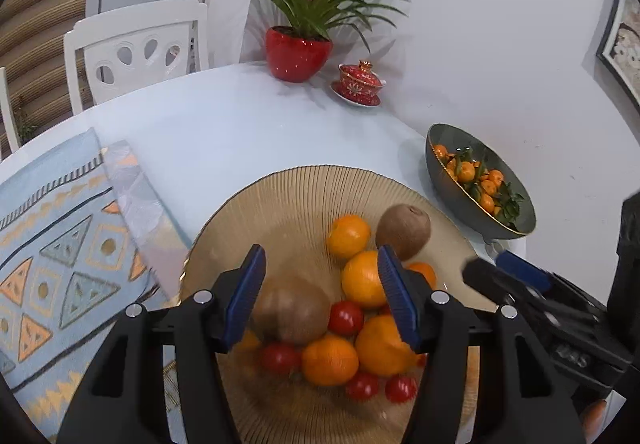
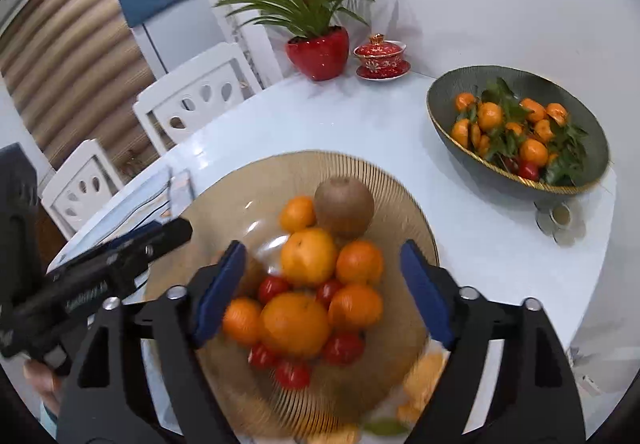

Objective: Organize fruits

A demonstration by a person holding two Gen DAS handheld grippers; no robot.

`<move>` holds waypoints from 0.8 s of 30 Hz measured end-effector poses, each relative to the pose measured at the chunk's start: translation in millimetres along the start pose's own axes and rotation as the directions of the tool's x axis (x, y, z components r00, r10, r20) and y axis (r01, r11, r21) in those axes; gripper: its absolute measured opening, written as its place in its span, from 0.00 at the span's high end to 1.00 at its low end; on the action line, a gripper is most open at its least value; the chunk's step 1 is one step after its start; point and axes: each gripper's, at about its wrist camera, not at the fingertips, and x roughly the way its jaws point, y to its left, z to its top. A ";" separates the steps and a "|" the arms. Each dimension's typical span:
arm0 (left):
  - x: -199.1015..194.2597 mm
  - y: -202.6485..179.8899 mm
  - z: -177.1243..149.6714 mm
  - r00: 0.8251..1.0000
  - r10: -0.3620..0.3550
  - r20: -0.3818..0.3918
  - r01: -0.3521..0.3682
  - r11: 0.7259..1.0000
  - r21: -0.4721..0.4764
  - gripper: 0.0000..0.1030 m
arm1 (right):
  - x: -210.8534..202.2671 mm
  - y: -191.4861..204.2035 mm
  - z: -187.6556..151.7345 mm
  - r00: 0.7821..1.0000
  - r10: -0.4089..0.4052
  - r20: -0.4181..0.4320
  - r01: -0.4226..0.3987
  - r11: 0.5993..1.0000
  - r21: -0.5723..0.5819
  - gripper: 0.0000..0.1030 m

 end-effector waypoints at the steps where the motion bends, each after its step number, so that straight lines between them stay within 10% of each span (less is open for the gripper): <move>1: -7.1 0.9 -4.1 1.000 0.002 0.008 -0.002 1.000 0.003 0.43 | -10.4 2.8 -8.8 1.000 0.009 0.009 -0.009 1.000 -0.002 0.16; 24: -193.3 4.5 -167.7 0.960 0.156 0.231 -0.174 0.983 0.059 0.20 | -161.5 94.6 -144.1 0.965 -0.098 0.243 0.109 0.993 -0.033 0.11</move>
